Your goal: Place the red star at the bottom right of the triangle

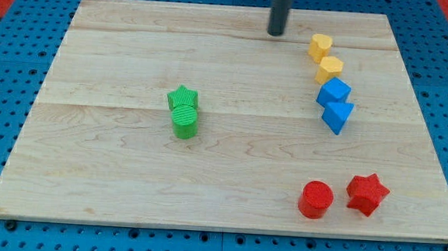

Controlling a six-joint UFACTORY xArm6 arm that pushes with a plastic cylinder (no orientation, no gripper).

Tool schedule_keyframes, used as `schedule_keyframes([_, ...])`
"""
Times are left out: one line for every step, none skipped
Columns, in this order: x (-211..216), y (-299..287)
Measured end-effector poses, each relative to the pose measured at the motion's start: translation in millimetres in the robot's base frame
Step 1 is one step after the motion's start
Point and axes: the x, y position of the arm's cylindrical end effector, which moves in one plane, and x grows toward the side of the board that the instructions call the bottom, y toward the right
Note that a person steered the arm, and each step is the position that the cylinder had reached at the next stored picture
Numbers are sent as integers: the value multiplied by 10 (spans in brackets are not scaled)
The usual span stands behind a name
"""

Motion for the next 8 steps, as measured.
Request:
schedule_keyframes([-229,-227])
schedule_keyframes([-400,-250])
schedule_keyframes([-404,-249])
schedule_keyframes([-422,-249])
schedule_keyframes([-418,22])
schedule_keyframes([-408,227])
schedule_keyframes([-423,466])
schedule_keyframes([-426,624])
